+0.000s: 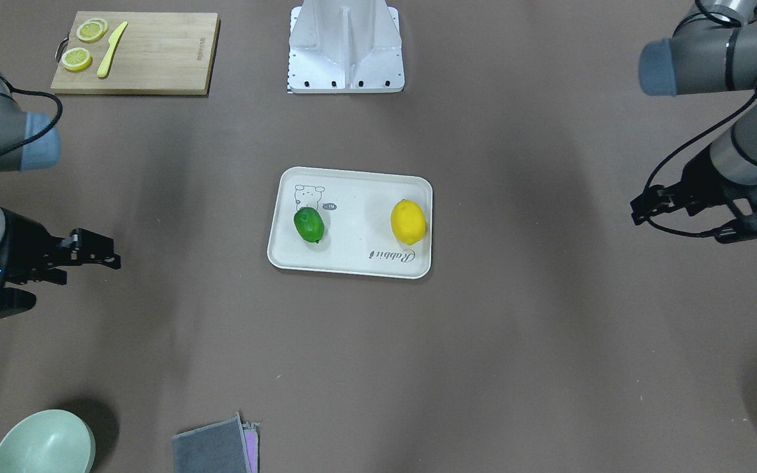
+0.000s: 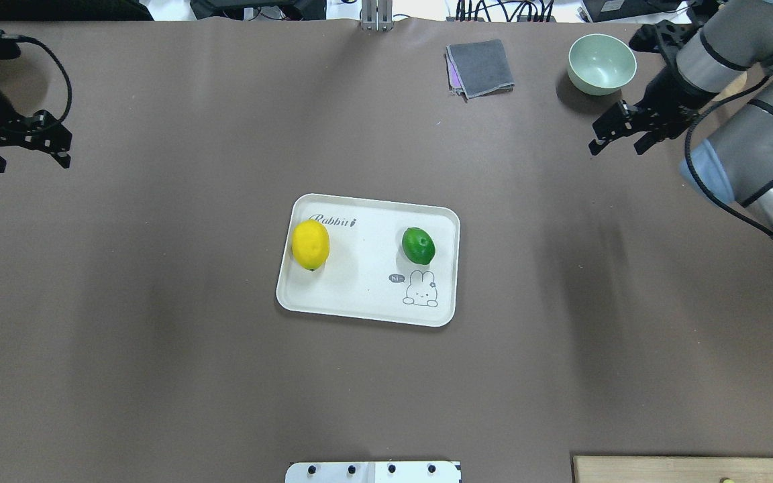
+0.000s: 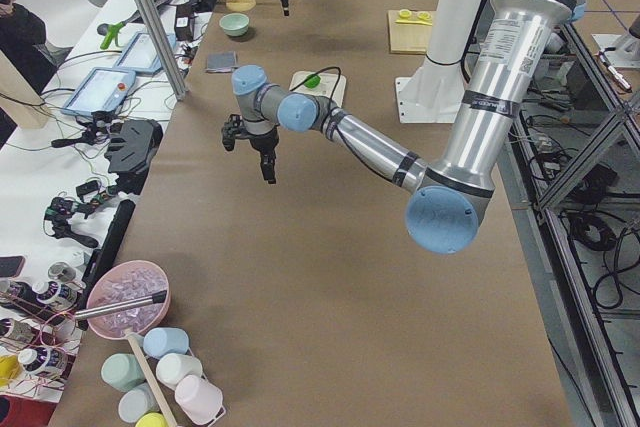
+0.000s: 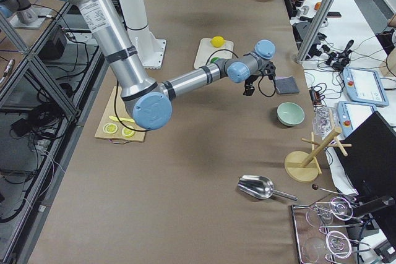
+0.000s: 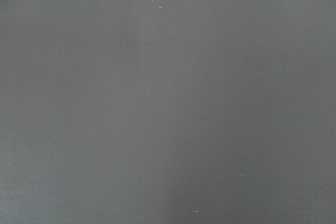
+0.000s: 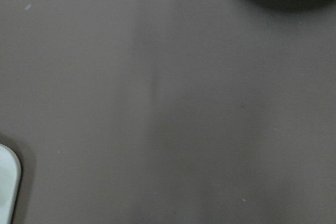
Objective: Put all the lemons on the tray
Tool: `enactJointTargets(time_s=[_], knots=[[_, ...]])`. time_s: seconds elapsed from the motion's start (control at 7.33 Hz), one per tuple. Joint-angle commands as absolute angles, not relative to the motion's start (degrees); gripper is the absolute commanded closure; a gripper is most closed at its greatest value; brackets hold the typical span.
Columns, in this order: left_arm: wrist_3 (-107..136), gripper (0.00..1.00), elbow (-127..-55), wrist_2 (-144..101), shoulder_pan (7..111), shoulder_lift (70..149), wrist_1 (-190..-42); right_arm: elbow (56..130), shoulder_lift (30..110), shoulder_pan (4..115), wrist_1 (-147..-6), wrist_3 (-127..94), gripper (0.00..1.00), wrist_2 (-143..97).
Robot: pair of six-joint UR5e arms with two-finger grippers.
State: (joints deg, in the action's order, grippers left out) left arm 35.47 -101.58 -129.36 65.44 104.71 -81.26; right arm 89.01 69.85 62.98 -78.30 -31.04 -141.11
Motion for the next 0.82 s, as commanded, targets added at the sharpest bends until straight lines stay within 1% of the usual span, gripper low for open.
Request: enactJointTargets(time_s=[0.0, 0.14, 0.27, 0.41, 0.68], knots=[[24.2, 0.02, -101.1, -130.0, 71.0, 97.7, -81.6, 99.4, 82.4, 65.0, -78.3, -29.9, 0.02, -139.9], [20.3, 0.02, -99.6, -130.1, 73.4, 94.6, -83.9, 100.1, 85.1, 67.3, -78.2, -29.1, 0.02, -139.5], [20.1, 0.02, -97.5, -131.4, 75.0, 94.0, -87.1, 99.0, 87.5, 69.6, -78.3, -24.0, 0.02, -139.2], [19.2, 0.02, -97.1, -131.8, 76.2, 92.6, -87.3, 97.7, 88.8, 73.0, -78.6, -19.8, 0.03, -138.0], [8.2, 0.02, -92.7, -131.9, 82.5, 91.0, -87.4, 97.6, 92.0, 77.2, -80.8, -19.7, 0.03, -133.5]])
